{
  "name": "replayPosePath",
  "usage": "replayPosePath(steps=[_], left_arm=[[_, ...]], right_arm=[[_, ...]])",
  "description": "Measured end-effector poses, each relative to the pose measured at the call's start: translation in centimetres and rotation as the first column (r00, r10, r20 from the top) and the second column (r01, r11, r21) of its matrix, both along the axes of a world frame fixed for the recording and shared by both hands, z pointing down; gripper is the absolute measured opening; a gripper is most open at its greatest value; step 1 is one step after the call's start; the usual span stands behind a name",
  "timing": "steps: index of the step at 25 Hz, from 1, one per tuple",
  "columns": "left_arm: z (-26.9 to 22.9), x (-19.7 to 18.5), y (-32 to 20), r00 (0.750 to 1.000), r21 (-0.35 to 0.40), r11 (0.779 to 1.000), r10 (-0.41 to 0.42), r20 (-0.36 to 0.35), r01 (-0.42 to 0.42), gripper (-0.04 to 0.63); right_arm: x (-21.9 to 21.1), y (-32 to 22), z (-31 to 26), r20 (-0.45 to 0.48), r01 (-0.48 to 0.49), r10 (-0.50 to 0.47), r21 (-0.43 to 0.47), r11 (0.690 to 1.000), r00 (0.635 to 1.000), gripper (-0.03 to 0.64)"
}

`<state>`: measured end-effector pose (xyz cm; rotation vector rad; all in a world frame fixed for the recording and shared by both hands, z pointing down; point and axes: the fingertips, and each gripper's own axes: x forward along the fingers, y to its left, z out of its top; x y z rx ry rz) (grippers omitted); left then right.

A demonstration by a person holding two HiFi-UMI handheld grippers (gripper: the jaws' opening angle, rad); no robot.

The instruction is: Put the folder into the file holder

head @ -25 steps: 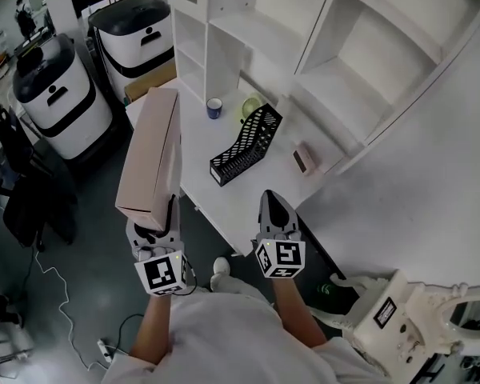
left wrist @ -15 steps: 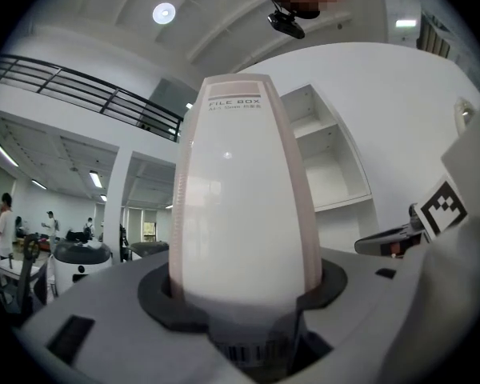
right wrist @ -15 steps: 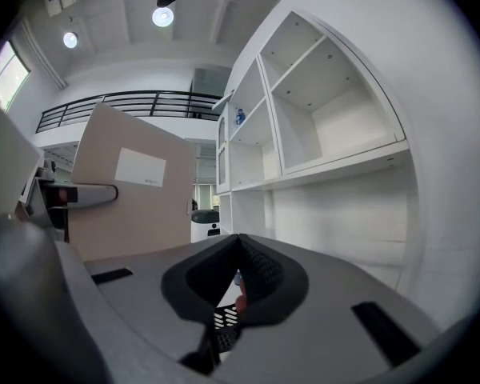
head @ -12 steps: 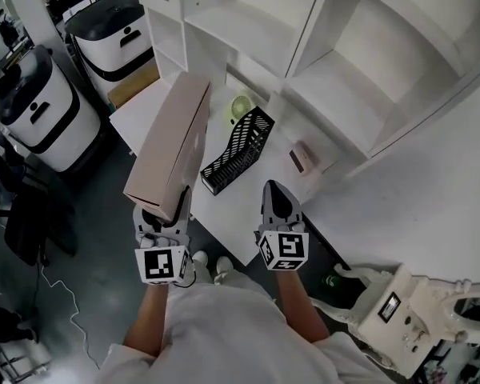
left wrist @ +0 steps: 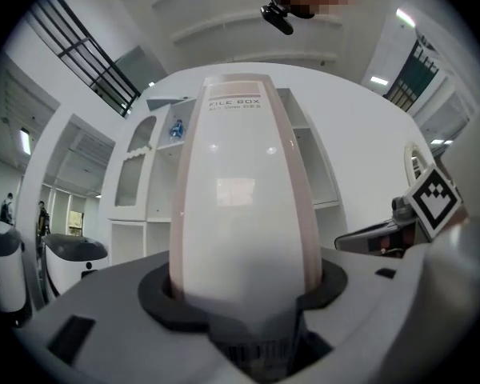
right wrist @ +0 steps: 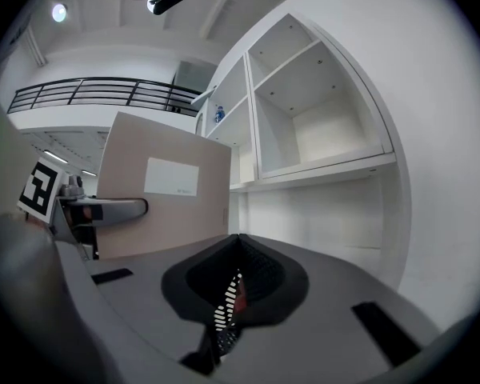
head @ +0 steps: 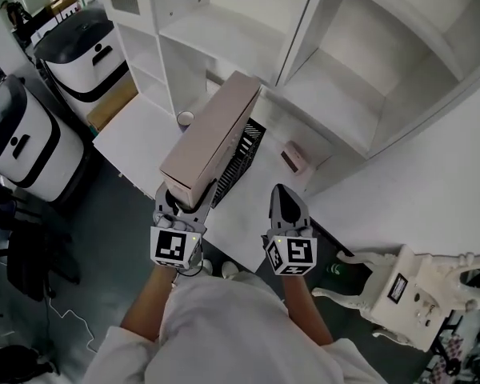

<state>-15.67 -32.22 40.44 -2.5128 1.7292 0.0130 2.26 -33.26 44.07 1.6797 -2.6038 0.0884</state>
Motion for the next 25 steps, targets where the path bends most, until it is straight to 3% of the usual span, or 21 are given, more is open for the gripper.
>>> replayPosePath(steps=[7, 12, 25], left_arm=[[2.2, 1.2, -4.3, 0.991, -0.022, 0.992, 0.119, -0.057, -0.120, 0.268], [3.9, 1.4, -5.8, 0.982, 0.005, 0.985, 0.173, -0.071, -0.173, 0.268], [9.1, 1.1, -8.5, 0.971, 0.066, 0.976, 0.212, -0.110, -0.206, 0.268]], right_arm=[[0.9, -0.7, -0.3, -0.006, -0.059, 0.059, 0.003, 0.998, 0.998, -0.005], [1.8, -0.9, -0.1, -0.022, -0.092, 0.092, 0.001, 0.996, 0.995, -0.005], [2.8, -1.4, 1.6, -0.052, -0.151, 0.149, -0.032, 0.988, 0.987, -0.005]])
